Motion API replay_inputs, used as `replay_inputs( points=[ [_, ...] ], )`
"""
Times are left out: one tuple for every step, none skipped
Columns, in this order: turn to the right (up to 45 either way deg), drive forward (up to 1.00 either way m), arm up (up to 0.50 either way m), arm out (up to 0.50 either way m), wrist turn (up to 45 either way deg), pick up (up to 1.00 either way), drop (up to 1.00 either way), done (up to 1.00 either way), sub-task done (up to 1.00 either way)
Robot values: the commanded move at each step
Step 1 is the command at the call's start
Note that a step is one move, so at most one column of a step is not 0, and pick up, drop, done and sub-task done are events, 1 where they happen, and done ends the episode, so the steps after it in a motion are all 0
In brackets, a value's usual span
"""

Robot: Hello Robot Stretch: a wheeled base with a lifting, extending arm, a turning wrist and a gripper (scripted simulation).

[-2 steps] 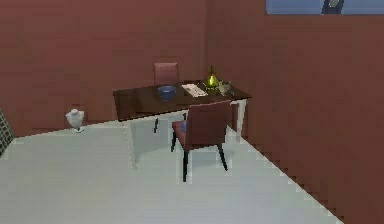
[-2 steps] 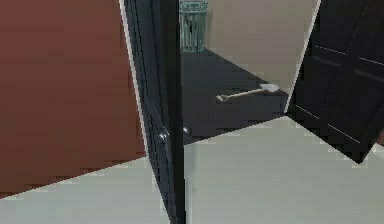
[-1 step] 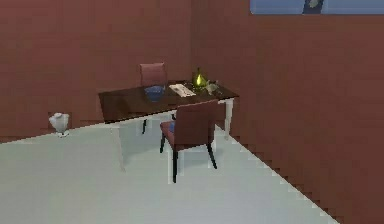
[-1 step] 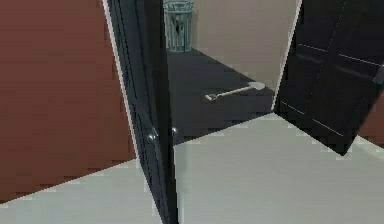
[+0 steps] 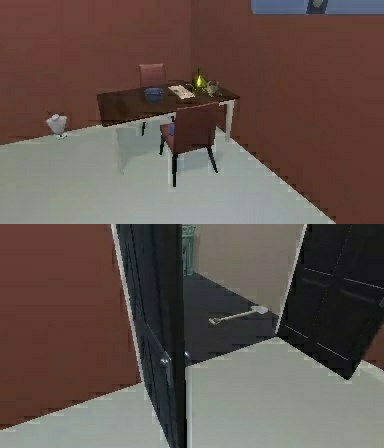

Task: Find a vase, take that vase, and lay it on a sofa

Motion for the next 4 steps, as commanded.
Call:
replay_inputs(
  points=[
    [24.0,0.00,0.00,0.00,0.0,0.00,0.00,0.00,0.00],
    [0.0,1.00,0.00,0.00,0.0,0.00,0.00,0.00,0.00],
    [0.0,0.05,0.00,0.00,0.0,0.00,0.00,0.00,0.00],
    [-45.0,0.00,0.00,0.00,0.0,0.00,0.00,0.00,0.00]
  ],
)
